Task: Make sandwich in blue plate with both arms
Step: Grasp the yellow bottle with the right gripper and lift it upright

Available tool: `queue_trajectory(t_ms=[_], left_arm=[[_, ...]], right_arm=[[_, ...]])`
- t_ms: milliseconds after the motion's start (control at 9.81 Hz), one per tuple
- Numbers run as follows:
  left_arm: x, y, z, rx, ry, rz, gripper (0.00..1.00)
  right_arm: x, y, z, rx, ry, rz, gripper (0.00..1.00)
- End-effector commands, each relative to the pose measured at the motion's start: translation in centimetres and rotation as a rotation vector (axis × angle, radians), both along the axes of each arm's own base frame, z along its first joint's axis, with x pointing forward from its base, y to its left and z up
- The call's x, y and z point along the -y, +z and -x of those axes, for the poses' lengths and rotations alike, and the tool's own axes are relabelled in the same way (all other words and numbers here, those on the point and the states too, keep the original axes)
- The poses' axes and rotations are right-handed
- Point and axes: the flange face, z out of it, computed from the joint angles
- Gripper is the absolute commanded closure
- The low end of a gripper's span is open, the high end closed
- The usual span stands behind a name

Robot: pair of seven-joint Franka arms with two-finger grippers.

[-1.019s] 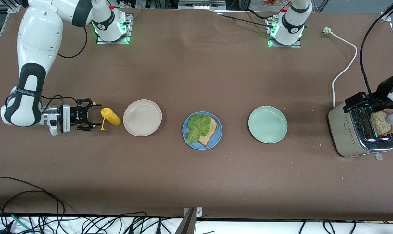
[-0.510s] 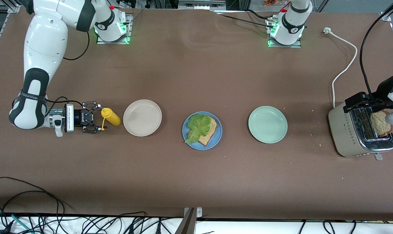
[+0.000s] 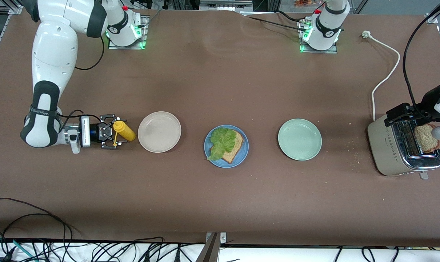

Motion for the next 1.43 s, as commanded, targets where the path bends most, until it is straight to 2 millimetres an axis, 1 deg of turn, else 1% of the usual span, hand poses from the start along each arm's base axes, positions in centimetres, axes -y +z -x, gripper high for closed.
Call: queue_trajectory(t_ms=[0, 102, 204, 306, 408, 510, 612, 713, 815, 917, 1019, 1121, 1223, 1325], left_arm=[[-0.1, 0.8, 0.3, 0.0, -0.011, 0.013, 0.0], [-0.1, 0.8, 0.3, 0.0, -0.011, 0.013, 0.0], [-0.1, 0.8, 0.3, 0.0, -0.011, 0.013, 0.0], [-0.1, 0.8, 0.3, 0.0, -0.011, 0.013, 0.0], [-0.1, 0.8, 0.3, 0.0, -0.011, 0.013, 0.0], [-0.1, 0.8, 0.3, 0.0, -0.011, 0.013, 0.0], [0.0, 0.8, 0.3, 0.0, -0.013, 0.014, 0.0], [-0.1, 0.8, 0.3, 0.0, -0.011, 0.013, 0.0], [0.0, 0.8, 0.3, 0.0, -0.013, 0.014, 0.0], [0.0, 0.8, 0.3, 0.0, -0.013, 0.014, 0.0], [0.0, 0.8, 0.3, 0.0, -0.013, 0.014, 0.0], [0.0, 0.8, 0.3, 0.0, -0.013, 0.014, 0.0], [0.0, 0.8, 0.3, 0.0, -0.013, 0.014, 0.0], [0.0, 0.8, 0.3, 0.0, -0.013, 0.014, 0.0]], right_arm=[[0.2, 0.6, -1.2, 0.03, 0.009, -0.031, 0.7], [0.2, 0.6, -1.2, 0.021, 0.007, -0.029, 0.74], [0.7, 0.6, -1.2, 0.018, -0.005, -0.029, 0.77], [1.5, 0.8, -1.2, -0.003, -0.027, -0.027, 0.78], [2.0, 1.1, -1.2, -0.069, -0.059, -0.019, 0.78], [1.3, 1.9, -1.7, -0.114, -0.055, -0.025, 0.81], [1.0, 2.7, -2.5, -0.141, -0.058, -0.014, 0.81], [0.8, 3.6, -3.2, -0.161, -0.06, -0.001, 0.84], [0.9, 5.1, -4.1, -0.18, -0.061, 0.023, 0.87], [1.6, 6.8, -4.8, -0.2, -0.06, 0.077, 0.88], [1.7, 8.7, -5.7, -0.224, -0.053, 0.135, 0.88], [2.1, 10.2, -5.9, -0.263, -0.05, 0.184, 0.89], [2.8, 11.9, -6.1, -0.297, -0.069, 0.233, 0.91], [3.0, 14.0, -7.0, -0.301, -0.068, 0.29, 0.92]])
